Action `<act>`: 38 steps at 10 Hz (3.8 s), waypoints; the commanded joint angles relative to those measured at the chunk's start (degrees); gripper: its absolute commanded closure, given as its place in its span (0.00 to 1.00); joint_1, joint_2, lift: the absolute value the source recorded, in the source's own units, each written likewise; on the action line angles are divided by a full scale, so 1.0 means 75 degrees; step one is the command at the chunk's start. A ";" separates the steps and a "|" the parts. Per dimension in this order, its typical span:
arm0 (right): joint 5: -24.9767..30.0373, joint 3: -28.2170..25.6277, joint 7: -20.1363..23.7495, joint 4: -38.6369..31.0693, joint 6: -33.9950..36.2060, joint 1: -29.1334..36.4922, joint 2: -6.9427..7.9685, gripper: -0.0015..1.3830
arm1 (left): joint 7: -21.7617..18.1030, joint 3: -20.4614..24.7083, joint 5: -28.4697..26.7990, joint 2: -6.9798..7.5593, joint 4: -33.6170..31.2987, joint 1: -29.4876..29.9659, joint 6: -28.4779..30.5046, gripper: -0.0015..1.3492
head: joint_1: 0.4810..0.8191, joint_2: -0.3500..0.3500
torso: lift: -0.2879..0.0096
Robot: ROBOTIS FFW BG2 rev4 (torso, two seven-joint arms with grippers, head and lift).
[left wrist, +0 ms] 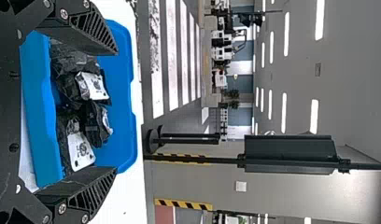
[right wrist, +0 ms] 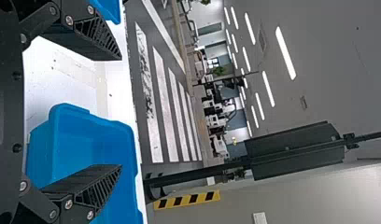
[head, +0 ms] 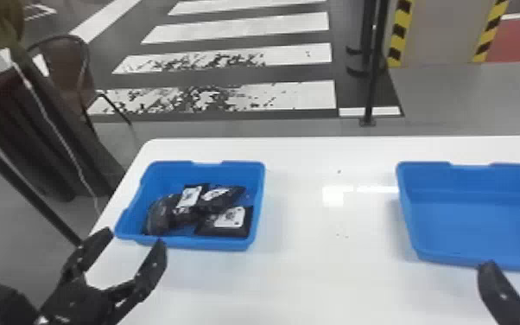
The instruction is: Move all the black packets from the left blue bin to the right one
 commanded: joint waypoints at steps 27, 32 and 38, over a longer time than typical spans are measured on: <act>-0.0215 0.0096 0.0028 0.0189 0.0000 -0.0100 -0.0022 0.16 | 0.0562 -0.1427 -0.0873 0.0738 0.2921 -0.5419 0.6140 0.12 | 0.63 0.65 | 0.50; -0.0352 0.0141 0.0075 0.0320 0.0000 -0.0175 -0.0022 0.16 | 0.0234 -0.1534 -0.1056 0.0891 0.3633 -0.5887 0.6215 0.71 | 0.63 0.63 | 0.50; -0.0383 0.0141 0.0087 0.0301 0.0000 -0.0175 -0.0046 0.16 | -0.0012 -0.1366 -0.2244 0.0879 0.2396 -0.5287 0.5821 0.90 | 0.63 0.68 | 0.50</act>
